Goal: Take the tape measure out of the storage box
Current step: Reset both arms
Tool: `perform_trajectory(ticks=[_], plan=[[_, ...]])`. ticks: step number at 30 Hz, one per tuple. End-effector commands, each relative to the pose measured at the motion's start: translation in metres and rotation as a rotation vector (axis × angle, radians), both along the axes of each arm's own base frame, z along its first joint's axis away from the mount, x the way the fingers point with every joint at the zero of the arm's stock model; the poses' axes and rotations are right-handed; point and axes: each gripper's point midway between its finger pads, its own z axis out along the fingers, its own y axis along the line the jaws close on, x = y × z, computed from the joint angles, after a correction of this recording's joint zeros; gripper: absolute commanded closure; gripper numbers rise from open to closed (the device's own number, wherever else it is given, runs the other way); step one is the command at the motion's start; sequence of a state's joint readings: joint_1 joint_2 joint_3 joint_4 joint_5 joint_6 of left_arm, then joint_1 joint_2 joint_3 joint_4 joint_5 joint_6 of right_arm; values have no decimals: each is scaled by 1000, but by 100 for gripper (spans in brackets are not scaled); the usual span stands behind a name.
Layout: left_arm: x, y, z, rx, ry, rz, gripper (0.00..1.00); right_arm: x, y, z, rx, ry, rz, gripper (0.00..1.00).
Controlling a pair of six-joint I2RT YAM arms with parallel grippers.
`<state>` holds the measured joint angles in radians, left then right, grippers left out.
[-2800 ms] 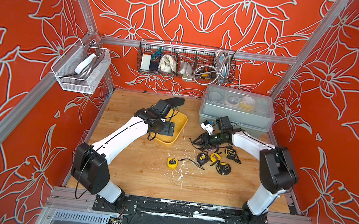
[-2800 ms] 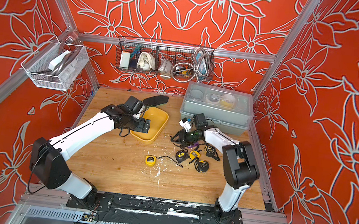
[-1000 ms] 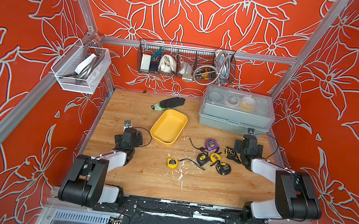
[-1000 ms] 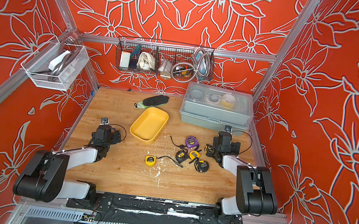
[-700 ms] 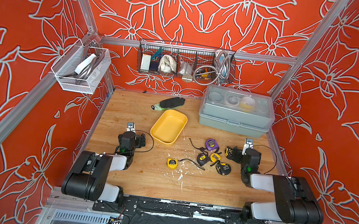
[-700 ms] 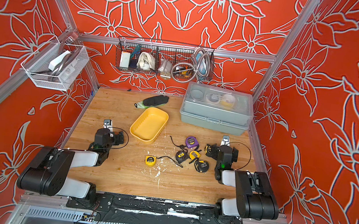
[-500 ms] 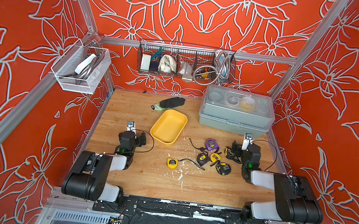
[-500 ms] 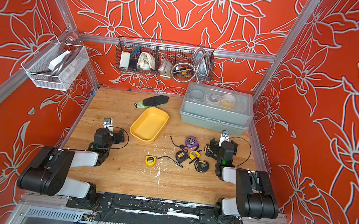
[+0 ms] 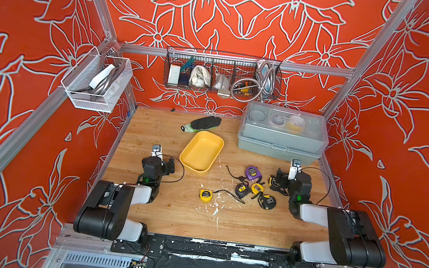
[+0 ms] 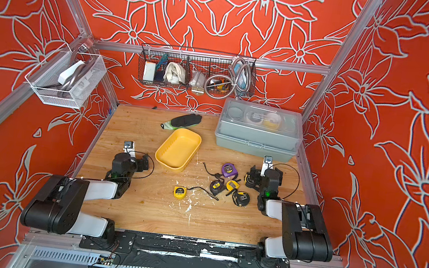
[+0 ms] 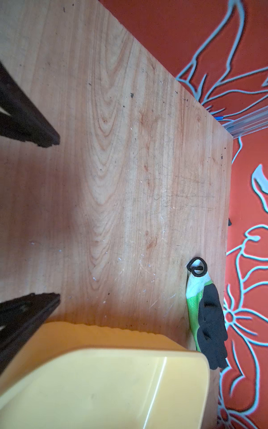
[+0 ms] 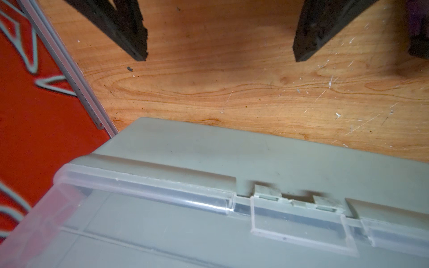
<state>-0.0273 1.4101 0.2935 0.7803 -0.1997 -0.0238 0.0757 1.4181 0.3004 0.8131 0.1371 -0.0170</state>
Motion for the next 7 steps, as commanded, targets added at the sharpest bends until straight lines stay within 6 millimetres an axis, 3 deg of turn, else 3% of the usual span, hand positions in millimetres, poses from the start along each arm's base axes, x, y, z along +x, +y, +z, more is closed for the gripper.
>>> perform_trajectory(ticks=[1,7], plan=[[3,-1,6,3,-25,-8,0,4,-2,7,-4,-15,2,0],[3,-1,6,4,-25,-9,0,4,-2,6,-4,-14,2,0]])
